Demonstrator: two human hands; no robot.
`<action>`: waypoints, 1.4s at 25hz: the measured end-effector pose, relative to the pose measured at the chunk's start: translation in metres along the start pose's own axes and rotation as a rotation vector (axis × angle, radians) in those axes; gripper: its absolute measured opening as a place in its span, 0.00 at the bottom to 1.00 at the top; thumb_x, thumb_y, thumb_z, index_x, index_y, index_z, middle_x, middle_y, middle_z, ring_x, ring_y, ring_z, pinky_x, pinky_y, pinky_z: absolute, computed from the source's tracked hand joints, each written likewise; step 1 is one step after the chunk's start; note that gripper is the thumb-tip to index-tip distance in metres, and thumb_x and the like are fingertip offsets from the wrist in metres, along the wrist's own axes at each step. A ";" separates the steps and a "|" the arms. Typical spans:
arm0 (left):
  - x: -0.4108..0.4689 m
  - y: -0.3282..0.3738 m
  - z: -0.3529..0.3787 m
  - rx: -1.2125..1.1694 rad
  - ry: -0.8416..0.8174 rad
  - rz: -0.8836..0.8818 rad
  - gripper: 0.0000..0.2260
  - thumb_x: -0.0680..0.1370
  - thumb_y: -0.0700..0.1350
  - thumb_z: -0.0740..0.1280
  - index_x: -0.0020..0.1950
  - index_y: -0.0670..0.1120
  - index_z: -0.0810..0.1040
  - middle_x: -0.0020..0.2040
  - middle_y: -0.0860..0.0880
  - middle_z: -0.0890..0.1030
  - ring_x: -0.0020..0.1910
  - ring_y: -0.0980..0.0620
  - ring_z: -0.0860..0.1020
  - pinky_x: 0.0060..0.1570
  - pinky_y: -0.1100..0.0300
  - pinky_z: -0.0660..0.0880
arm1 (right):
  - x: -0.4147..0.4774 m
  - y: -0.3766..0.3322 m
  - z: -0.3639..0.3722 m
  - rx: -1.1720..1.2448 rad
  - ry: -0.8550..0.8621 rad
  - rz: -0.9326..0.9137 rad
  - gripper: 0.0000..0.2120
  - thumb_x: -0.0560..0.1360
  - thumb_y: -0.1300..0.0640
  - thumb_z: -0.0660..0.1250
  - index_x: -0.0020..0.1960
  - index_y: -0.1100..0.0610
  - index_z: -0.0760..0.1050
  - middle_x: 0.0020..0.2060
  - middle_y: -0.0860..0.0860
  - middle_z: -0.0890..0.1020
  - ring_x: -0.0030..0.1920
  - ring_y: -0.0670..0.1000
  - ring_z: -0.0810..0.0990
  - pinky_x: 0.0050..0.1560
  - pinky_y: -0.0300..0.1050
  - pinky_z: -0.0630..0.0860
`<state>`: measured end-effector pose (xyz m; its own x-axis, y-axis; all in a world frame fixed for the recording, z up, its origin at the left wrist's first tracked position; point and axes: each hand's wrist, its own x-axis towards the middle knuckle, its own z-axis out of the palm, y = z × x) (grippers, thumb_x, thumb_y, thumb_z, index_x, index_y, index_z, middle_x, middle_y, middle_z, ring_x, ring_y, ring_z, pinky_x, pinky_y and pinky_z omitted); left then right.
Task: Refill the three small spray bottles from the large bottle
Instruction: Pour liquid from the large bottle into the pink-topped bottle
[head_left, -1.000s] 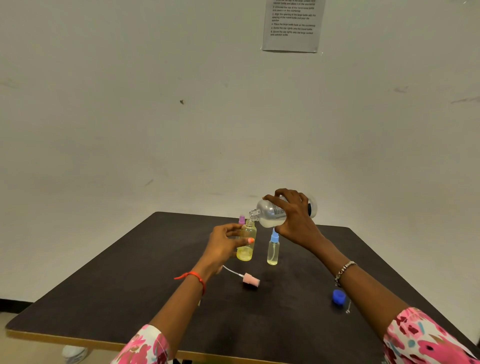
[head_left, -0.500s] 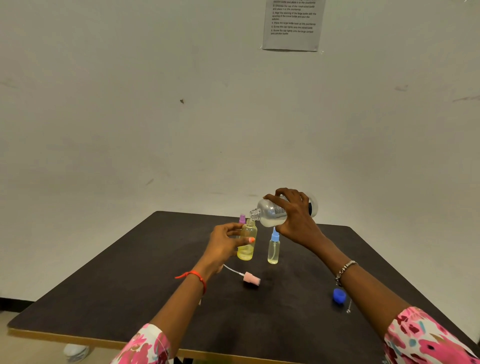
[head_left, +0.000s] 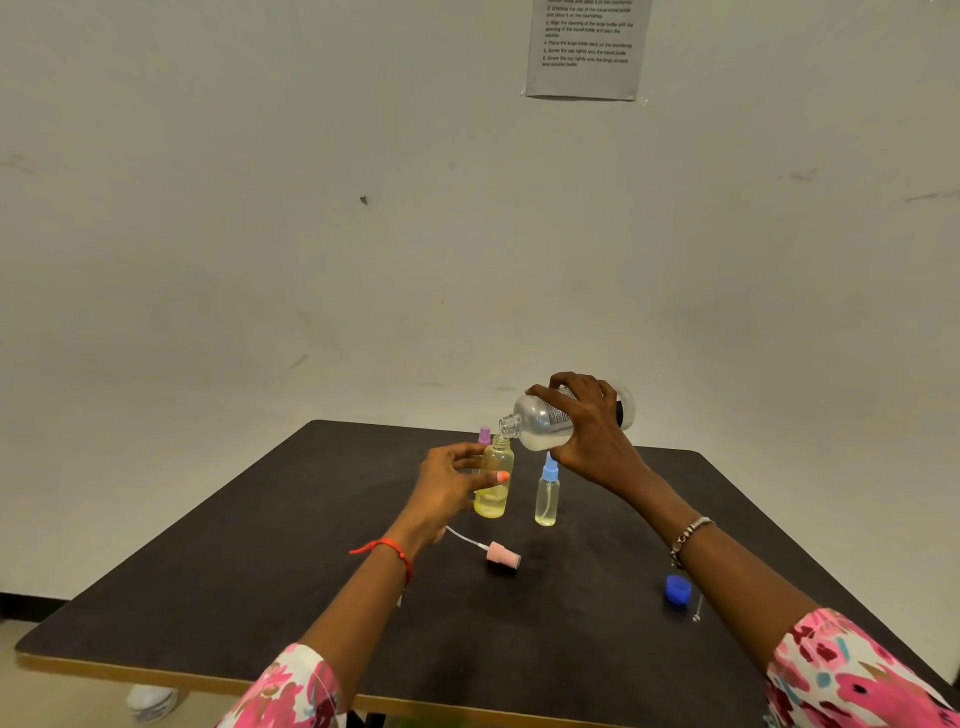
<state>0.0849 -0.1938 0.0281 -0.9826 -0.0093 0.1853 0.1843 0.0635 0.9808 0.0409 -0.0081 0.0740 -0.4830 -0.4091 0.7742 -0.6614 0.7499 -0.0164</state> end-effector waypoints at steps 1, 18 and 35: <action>0.000 0.000 0.000 0.002 0.003 0.000 0.22 0.69 0.37 0.72 0.62 0.42 0.74 0.59 0.42 0.78 0.57 0.45 0.78 0.52 0.49 0.79 | 0.000 0.000 0.000 0.000 -0.002 0.000 0.28 0.59 0.65 0.75 0.59 0.56 0.75 0.53 0.59 0.77 0.58 0.61 0.73 0.60 0.58 0.62; -0.001 -0.001 -0.001 -0.014 0.000 0.013 0.20 0.69 0.37 0.72 0.60 0.42 0.75 0.57 0.43 0.79 0.56 0.46 0.78 0.48 0.51 0.79 | 0.000 -0.001 0.000 0.005 -0.001 -0.012 0.29 0.59 0.64 0.76 0.59 0.56 0.75 0.53 0.60 0.77 0.58 0.62 0.74 0.59 0.59 0.62; 0.002 -0.004 0.000 0.016 0.016 -0.002 0.21 0.68 0.38 0.73 0.61 0.43 0.75 0.57 0.44 0.79 0.57 0.45 0.78 0.54 0.46 0.78 | -0.001 0.001 0.002 0.000 0.001 -0.010 0.29 0.58 0.64 0.76 0.58 0.56 0.75 0.52 0.59 0.77 0.56 0.61 0.74 0.59 0.59 0.63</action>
<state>0.0826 -0.1945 0.0249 -0.9825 -0.0253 0.1845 0.1820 0.0791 0.9801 0.0399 -0.0083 0.0725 -0.4758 -0.4155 0.7752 -0.6660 0.7459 -0.0090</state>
